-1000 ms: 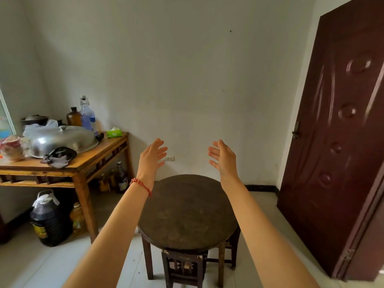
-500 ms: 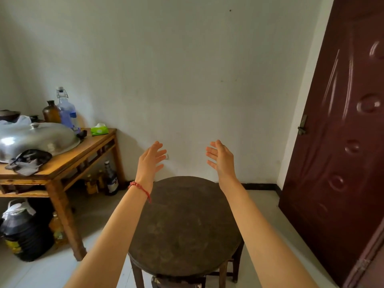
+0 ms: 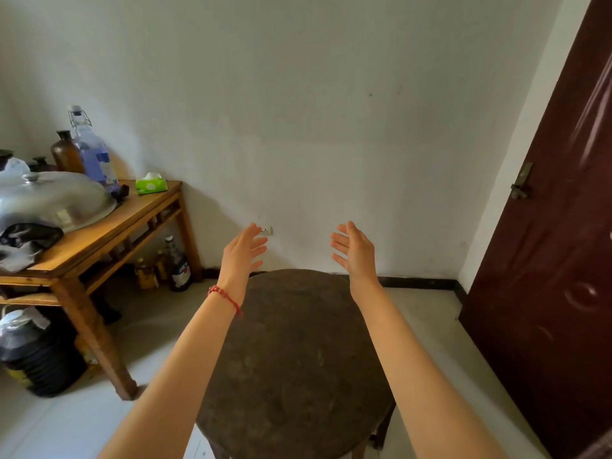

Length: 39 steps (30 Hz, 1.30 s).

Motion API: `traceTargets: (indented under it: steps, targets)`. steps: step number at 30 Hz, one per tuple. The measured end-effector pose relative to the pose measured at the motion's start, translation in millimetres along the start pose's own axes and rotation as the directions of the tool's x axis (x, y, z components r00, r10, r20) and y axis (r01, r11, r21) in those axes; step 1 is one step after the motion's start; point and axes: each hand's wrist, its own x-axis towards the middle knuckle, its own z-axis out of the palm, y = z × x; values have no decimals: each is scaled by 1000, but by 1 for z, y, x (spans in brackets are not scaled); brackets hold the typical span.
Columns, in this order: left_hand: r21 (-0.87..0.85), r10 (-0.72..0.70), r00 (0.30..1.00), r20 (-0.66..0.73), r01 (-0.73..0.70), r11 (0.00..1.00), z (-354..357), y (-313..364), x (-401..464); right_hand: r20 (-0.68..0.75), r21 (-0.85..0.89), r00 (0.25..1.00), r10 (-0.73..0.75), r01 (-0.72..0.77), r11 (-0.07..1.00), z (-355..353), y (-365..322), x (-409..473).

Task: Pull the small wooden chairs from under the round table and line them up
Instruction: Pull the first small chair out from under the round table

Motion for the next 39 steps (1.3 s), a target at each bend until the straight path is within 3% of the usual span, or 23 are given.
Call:
traceTargets:
  steps: [12,24,39]
  targets:
    - [107,-213,977,15,210,972,-9,-85,46,-70,-39,977,199,-202,979,6,84,29]
    - [135,-414,910,-21,413,901,-51,-184,42,-103,-111,906,411,-422,900,16,184,17]
    - [218,-655,752,-74,653,726,-85,-303,10,-201,-155,750,631,-660,735,1,309,-31]
